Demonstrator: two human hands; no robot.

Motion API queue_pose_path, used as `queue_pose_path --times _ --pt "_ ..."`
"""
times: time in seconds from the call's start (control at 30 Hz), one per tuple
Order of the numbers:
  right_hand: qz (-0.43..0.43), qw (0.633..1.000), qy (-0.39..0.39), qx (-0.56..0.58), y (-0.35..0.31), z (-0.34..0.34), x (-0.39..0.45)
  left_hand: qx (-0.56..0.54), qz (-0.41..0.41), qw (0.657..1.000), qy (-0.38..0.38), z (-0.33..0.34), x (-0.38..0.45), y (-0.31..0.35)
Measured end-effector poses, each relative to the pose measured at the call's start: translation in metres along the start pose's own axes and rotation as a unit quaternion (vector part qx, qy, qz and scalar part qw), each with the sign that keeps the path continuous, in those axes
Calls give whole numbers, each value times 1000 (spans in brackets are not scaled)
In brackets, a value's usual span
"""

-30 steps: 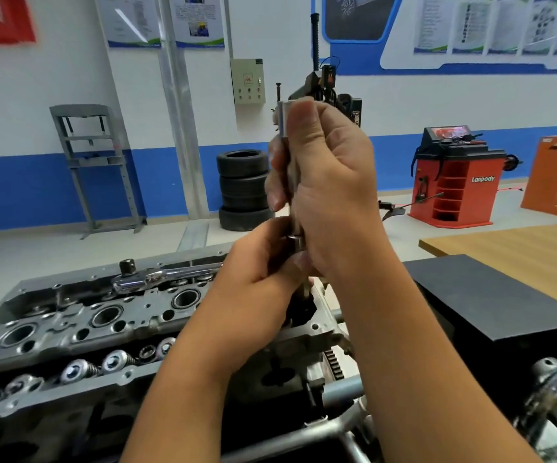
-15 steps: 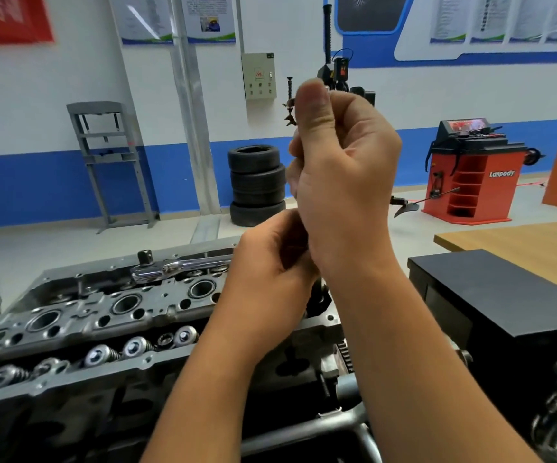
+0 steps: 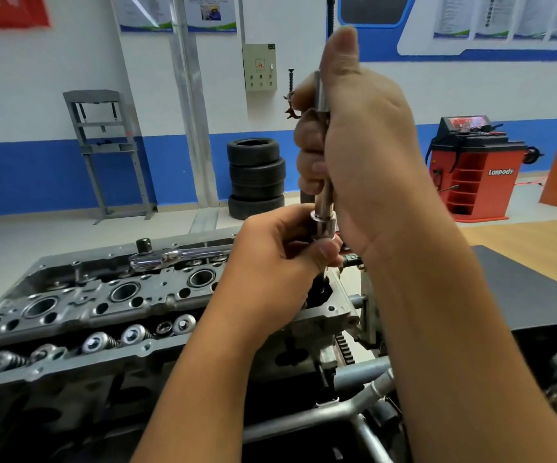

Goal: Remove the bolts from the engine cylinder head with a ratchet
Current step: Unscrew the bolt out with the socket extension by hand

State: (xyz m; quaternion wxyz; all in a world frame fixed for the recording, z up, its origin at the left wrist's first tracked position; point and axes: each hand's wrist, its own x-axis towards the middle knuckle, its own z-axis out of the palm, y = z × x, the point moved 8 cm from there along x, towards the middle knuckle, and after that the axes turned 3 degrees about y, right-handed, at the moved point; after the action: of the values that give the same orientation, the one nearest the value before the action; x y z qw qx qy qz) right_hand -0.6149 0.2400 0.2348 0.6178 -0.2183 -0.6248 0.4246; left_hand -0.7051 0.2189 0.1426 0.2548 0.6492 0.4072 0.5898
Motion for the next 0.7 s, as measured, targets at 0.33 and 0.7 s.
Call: queue_pose_path --times 0.33,0.7 --pt "30 989 -85 118 2 10 -6 -104 -54 992 -38 -2 1 -13" --pt "-79 985 155 0 0 0 -9 -49 -28 998 33 -5 1 -2"
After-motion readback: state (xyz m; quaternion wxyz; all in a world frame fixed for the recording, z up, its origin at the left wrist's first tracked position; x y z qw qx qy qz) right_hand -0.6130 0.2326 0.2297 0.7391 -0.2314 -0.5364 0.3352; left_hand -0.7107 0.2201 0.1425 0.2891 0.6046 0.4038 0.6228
